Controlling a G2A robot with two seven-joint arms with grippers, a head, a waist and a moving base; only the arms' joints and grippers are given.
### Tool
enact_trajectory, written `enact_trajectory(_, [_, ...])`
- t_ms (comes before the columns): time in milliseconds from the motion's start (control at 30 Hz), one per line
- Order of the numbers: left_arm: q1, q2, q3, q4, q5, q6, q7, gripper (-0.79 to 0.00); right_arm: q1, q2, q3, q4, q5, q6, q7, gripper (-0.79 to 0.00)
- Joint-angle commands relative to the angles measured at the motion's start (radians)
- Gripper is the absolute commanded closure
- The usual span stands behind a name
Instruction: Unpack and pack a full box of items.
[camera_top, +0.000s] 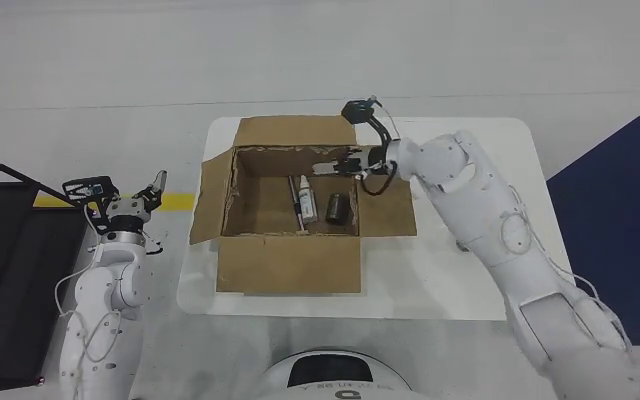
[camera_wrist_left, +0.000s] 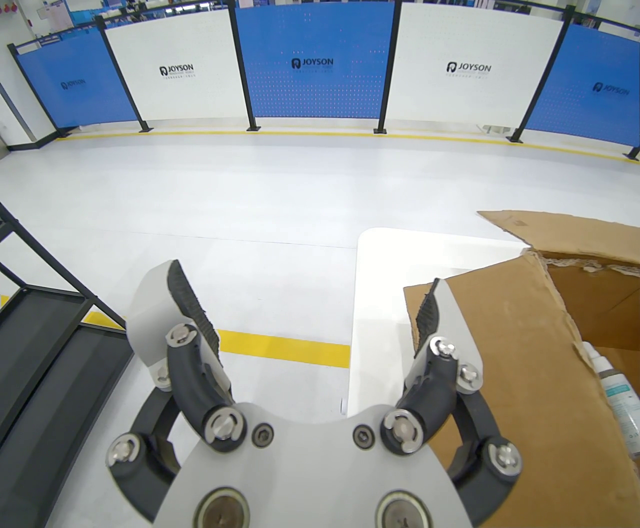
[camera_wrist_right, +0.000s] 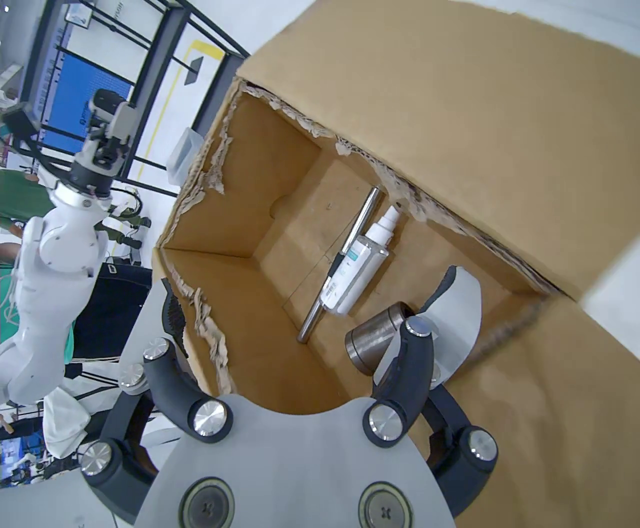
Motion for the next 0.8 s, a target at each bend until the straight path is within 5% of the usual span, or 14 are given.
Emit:
enact_trajectory(0, [0.000, 0.000, 0.000, 0.000, 0.000, 0.000, 0.000, -0.785, -0.142, 0.042, 0.173, -0.157, -0.008, -0.001, 0.042, -0.785])
enact_trajectory(200, [0.000, 0.000, 0.000, 0.000, 0.000, 0.000, 0.000, -0.785, -0.387, 0.096, 0.460, -0.287, 0.091, -0.005, 0.110, -0.785])
enact_trajectory(633, [0.000, 0.000, 0.000, 0.000, 0.000, 0.000, 0.000, -0.785, -0.387, 0.096, 0.460, -0.287, 0.091, -0.005, 0.110, -0.785])
enact_trajectory(767, [0.000, 0.000, 0.000, 0.000, 0.000, 0.000, 0.000, -0.785, -0.455, 0.114, 0.514, -0.277, -0.072, -0.026, 0.110, -0.785])
